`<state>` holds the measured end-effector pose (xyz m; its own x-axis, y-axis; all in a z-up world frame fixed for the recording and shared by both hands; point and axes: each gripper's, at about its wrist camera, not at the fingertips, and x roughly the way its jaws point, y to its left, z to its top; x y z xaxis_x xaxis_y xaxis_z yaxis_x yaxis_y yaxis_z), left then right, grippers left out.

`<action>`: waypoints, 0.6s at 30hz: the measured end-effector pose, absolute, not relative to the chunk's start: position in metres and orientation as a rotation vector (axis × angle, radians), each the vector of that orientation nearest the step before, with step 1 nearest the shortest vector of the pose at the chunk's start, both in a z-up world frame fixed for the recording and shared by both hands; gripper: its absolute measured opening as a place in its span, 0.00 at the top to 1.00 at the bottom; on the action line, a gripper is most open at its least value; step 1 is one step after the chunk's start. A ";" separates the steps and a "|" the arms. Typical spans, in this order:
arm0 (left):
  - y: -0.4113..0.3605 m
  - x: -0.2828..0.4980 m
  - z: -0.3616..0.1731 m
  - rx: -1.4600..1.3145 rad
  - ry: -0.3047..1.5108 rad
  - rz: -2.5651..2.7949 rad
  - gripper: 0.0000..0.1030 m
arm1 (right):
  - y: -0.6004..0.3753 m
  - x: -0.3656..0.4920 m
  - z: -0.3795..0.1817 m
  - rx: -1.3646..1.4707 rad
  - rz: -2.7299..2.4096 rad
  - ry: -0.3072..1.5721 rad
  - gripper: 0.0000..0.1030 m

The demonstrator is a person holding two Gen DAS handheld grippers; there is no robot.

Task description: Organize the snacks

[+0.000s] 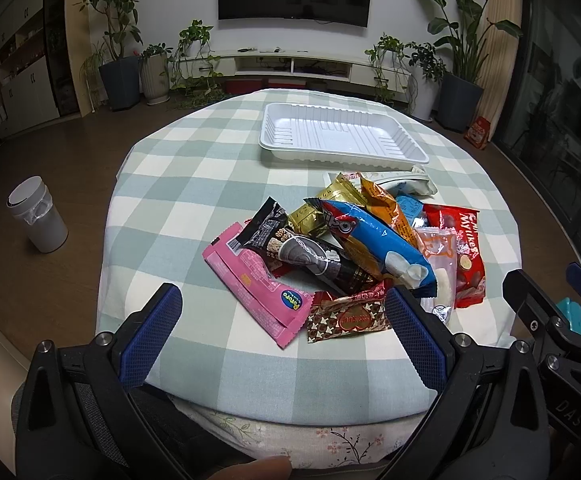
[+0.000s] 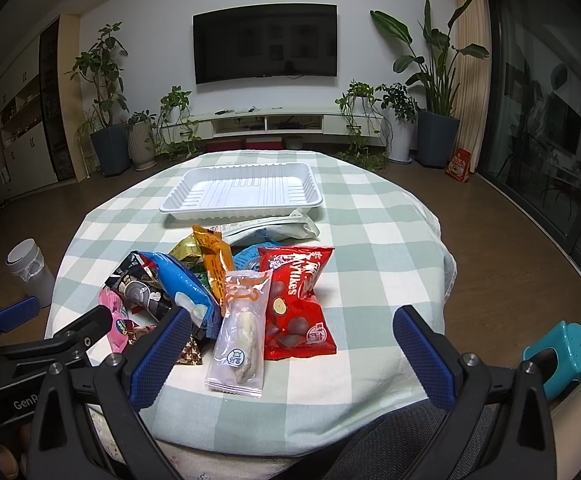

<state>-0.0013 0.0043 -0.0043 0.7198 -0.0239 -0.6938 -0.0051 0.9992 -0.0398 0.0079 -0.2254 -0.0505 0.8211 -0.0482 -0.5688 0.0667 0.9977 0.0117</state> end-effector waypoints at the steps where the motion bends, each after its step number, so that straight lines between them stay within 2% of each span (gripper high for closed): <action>1: 0.004 -0.002 -0.005 -0.041 0.768 -0.010 0.00 | -0.225 0.008 -0.051 0.032 -0.061 0.605 0.00; 18: 0.004 -0.001 -0.004 -0.040 0.769 -0.013 0.00 | -0.225 0.005 -0.053 0.031 -0.061 0.610 0.00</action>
